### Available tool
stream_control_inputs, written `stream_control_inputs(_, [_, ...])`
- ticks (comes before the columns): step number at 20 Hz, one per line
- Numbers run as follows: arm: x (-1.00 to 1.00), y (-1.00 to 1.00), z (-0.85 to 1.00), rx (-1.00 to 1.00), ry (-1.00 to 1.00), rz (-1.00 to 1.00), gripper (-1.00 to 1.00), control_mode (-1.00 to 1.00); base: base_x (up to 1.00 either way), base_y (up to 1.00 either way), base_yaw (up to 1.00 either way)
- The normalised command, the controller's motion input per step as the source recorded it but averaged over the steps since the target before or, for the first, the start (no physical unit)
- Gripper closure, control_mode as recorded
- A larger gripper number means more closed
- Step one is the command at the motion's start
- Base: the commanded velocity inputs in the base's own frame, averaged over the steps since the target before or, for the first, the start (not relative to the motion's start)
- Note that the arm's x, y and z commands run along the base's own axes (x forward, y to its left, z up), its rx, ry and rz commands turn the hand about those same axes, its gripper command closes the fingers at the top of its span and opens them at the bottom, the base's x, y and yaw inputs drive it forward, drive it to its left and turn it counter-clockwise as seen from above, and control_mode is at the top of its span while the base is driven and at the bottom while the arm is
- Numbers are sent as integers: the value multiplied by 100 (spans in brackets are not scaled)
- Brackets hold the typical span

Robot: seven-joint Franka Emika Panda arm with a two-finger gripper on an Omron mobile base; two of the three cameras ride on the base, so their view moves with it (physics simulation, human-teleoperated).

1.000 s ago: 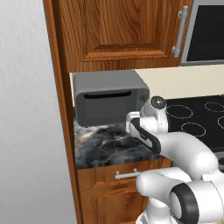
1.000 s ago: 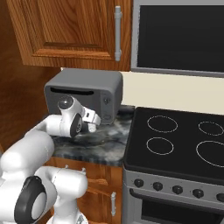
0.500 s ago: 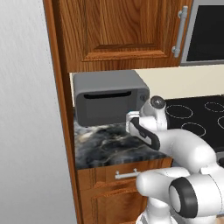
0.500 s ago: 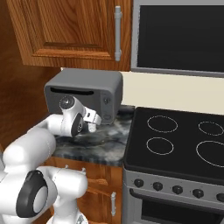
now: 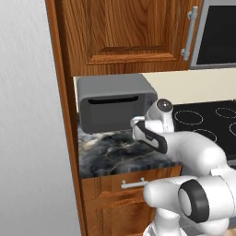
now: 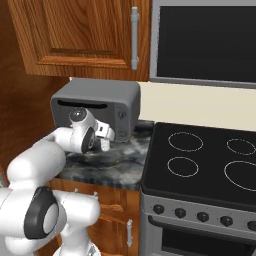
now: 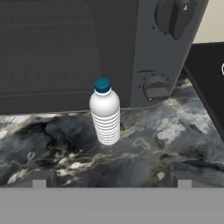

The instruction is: Take the bottled waters from the counter and place them in the freezer to freeze. Close the freezer door after placing the bottles.

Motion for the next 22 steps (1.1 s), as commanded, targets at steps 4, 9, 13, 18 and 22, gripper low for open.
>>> stream_control_inputs(4, [10, 0, 0, 0, 0, 1, -100, -100, 0, 0, 0])
stream_control_inputs(9, [21, 0, -14, 0, 0, 0, -100, -100, 0, 0, 0])
stream_control_inputs(13, [31, 0, -13, 0, 0, 0, -100, -100, 0, 0, 0])
stream_control_inputs(18, [26, 1, -16, 0, 0, 0, -100, -100, 0, 0, 0])
stream_control_inputs(22, [23, 5, -18, 0, 0, 0, -100, -100, 0, 0, 0])
